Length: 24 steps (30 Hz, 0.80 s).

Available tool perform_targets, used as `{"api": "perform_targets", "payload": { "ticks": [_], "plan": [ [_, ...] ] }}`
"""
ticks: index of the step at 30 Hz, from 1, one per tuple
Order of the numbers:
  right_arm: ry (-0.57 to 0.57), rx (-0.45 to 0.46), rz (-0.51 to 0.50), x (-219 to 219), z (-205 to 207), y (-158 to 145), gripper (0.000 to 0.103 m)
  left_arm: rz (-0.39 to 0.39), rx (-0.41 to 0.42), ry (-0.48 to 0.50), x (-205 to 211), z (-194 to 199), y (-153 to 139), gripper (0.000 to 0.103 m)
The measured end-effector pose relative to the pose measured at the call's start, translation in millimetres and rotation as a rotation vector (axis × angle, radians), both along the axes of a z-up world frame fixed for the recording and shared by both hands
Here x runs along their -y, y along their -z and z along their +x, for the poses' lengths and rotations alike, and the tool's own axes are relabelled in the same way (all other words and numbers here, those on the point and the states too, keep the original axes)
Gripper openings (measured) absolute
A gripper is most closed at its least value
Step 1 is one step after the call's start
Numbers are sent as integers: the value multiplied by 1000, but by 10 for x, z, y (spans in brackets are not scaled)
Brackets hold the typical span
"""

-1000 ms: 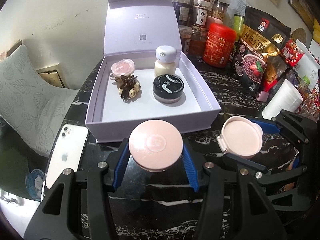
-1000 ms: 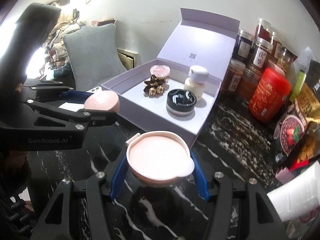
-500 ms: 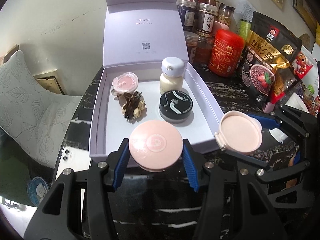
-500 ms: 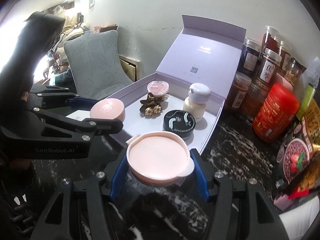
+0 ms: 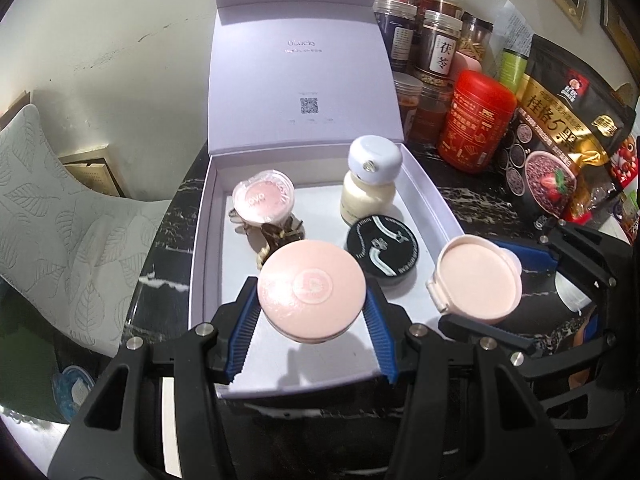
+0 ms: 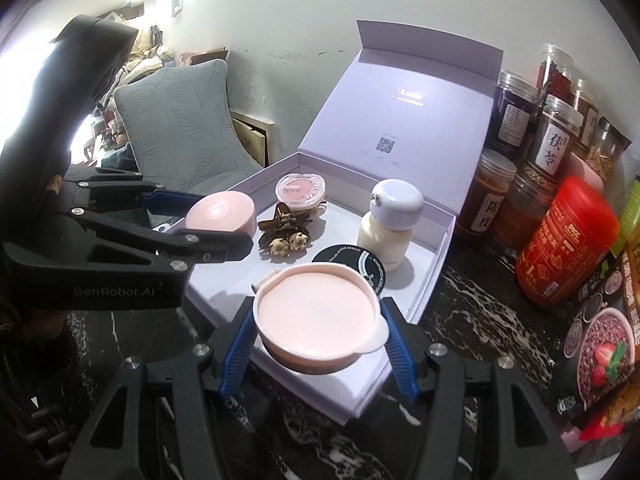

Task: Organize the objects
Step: 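Lower the round pink compact into the box while the right tool lowers the open compact beside it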

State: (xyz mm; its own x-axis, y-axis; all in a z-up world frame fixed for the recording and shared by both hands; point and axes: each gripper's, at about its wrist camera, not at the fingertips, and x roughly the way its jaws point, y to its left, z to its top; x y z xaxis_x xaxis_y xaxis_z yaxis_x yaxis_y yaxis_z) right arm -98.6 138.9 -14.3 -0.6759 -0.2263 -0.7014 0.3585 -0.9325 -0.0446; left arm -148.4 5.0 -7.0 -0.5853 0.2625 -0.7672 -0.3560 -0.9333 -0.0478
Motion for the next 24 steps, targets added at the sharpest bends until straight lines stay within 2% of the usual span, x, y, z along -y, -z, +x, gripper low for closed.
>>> {"api": "perform_targets", "payload": {
  "ticks": [11,24],
  "plan": [
    [1,13,-2,33,-346,88,61,0,12,-1,33,-401,89,49],
    [12,39,-1,17,-629,250,61,-1,32,-1,71,-681,219,49]
  ]
}}
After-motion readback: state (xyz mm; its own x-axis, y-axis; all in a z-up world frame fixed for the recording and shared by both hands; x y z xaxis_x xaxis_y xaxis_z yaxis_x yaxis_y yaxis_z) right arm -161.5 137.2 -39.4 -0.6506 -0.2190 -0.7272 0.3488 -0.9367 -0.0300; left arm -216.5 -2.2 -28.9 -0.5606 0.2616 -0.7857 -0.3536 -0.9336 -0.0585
